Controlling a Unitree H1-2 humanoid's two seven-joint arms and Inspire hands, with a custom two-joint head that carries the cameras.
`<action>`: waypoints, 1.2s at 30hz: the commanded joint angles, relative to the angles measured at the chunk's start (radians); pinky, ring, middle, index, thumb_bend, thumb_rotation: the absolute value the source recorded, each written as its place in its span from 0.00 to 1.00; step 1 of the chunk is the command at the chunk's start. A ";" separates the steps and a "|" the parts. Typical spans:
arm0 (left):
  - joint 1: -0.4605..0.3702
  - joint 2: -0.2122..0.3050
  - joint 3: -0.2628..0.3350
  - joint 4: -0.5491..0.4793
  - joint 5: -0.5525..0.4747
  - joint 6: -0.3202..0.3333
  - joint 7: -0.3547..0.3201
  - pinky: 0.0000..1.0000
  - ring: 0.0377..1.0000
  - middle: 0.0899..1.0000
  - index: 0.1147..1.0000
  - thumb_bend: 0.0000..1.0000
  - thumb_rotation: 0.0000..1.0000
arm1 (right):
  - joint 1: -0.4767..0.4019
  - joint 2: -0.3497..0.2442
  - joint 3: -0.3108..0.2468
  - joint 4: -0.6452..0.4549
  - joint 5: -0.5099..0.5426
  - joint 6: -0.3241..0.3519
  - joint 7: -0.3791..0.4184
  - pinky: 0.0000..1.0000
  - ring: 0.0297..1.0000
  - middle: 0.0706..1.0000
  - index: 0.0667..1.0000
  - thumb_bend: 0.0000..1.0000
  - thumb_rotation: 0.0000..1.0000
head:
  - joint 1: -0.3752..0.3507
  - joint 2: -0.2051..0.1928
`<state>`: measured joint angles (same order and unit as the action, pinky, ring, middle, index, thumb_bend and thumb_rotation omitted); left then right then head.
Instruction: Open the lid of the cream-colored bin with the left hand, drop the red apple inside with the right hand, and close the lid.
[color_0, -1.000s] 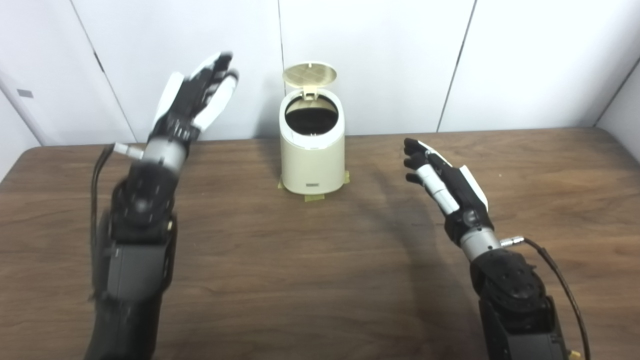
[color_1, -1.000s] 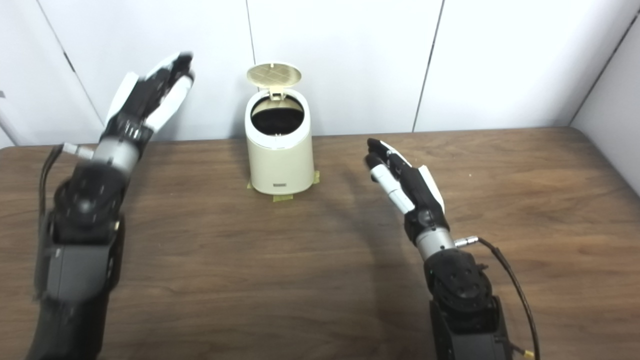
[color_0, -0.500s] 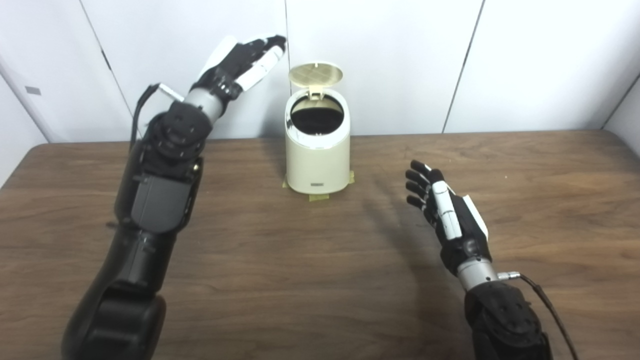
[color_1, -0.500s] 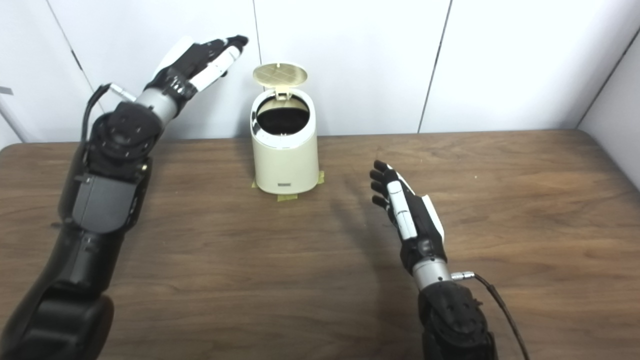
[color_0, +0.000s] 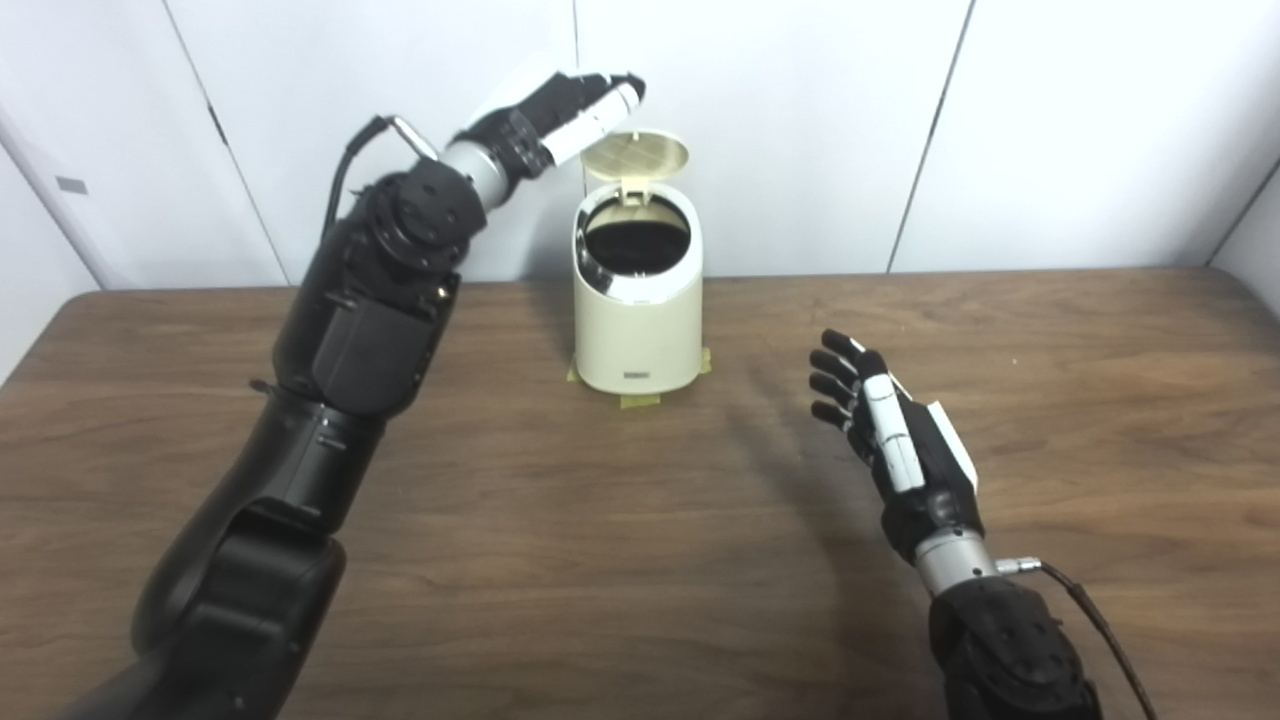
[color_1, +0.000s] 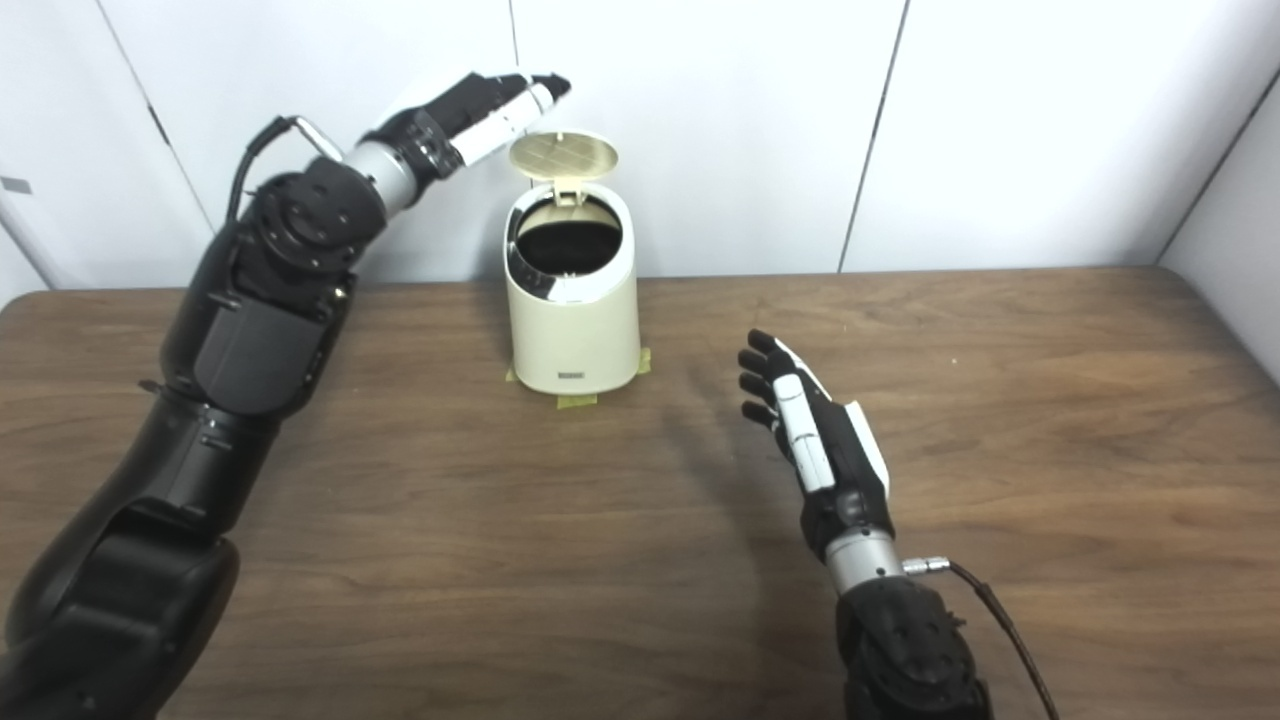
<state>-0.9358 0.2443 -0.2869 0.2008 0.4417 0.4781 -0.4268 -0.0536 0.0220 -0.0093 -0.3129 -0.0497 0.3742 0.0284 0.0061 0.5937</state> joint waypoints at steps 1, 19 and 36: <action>-0.057 0.020 0.003 -0.037 0.015 -0.012 0.010 0.94 0.95 0.91 0.89 0.31 1.00 | -0.035 0.002 0.007 -0.018 -0.001 -0.030 -0.007 0.79 0.86 0.86 0.86 0.51 0.96 | 0.000 0.000; -0.066 0.089 -0.150 -0.124 0.119 -0.011 -0.161 0.83 0.89 0.90 0.88 0.45 1.00 | -0.050 -0.006 0.010 0.010 -0.022 -0.018 -0.027 0.73 0.80 0.81 0.85 0.52 0.96 | -0.010 -0.001; -0.067 0.157 -0.305 -0.275 0.507 -0.031 -0.548 1.00 0.96 0.92 0.90 0.53 1.00 | -0.051 -0.023 0.018 0.015 -0.031 -0.028 -0.023 0.70 0.76 0.79 0.85 0.52 0.94 | -0.022 0.010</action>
<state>-0.9554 0.3796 -0.5978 -0.0483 0.9171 0.4559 -0.9651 -0.0693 0.0084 0.0051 -0.2752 -0.0796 0.3799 0.0045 -0.0153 0.6029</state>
